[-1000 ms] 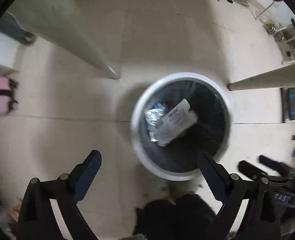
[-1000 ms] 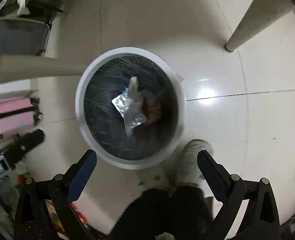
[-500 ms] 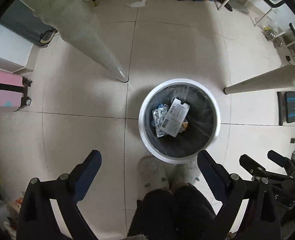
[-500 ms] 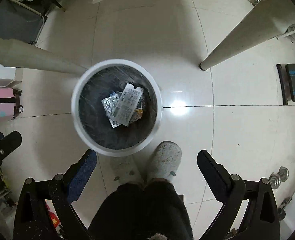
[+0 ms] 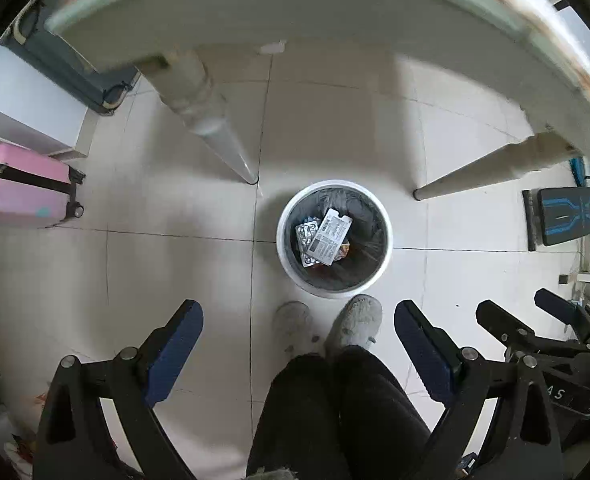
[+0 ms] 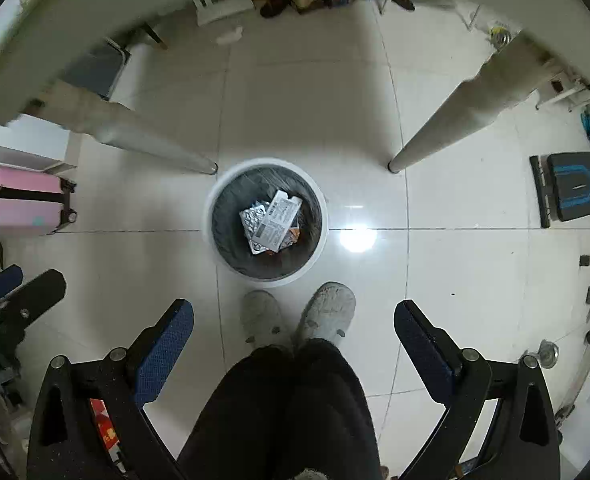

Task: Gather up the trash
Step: 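Grasp the white box with the left gripper while the right grasps the milk carton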

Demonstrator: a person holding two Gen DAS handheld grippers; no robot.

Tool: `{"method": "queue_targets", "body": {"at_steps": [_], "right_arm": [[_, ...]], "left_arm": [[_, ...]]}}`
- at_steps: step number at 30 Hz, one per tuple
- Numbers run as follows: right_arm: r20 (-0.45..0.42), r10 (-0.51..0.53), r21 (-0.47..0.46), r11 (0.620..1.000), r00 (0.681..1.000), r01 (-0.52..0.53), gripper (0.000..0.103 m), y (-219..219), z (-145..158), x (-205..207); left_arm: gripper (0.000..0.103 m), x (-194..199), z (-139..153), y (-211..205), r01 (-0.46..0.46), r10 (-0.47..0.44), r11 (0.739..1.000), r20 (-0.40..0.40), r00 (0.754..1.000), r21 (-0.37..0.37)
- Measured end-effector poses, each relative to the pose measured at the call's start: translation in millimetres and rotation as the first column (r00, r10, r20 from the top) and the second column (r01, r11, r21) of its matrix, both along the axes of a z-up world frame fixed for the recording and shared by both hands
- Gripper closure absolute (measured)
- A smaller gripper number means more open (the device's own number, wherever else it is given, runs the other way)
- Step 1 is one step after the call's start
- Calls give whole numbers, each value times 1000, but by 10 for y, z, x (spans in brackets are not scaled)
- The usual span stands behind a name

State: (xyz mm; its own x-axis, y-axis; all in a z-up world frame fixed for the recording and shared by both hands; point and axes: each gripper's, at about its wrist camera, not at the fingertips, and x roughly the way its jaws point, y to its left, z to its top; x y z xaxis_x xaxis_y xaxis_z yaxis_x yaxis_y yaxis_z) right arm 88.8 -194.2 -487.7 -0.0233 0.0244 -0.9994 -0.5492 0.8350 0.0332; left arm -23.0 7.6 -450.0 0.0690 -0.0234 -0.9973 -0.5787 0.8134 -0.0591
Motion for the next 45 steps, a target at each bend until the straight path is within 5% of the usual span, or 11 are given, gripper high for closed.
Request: {"method": "queue_targets", "body": {"at_steps": [13, 19, 24, 29, 36, 45], "right_arm": [[-2, -54, 133, 990, 999, 54, 2, 101, 1681, -22], [27, -112, 236, 966, 993, 103, 1, 363, 2274, 580], [60, -151, 235, 963, 987, 133, 1, 596, 2500, 1520], [84, -193, 197, 965, 978, 173, 1, 912, 2428, 2731], [75, -219, 107, 972, 973, 210, 1, 1631, 1790, 4198], [-9, -143, -2, 990, 990, 143, 2, 2240, 1089, 4795]], "left_arm": [[5, 137, 1382, 137, -29, 19, 996, 118, 993, 81], [0, 740, 1880, 395, -48, 9, 981, 203, 979, 186], [0, 1322, 1973, 688, -88, 42, 971, 204, 978, 221], [0, 2127, 1932, 1063, -185, 143, 950, 180, 973, 250], [0, 3004, 1569, 1503, -279, 266, 929, 85, 960, 244], [0, 3645, 1550, 1860, -313, 302, 930, 82, 950, 194]]}}
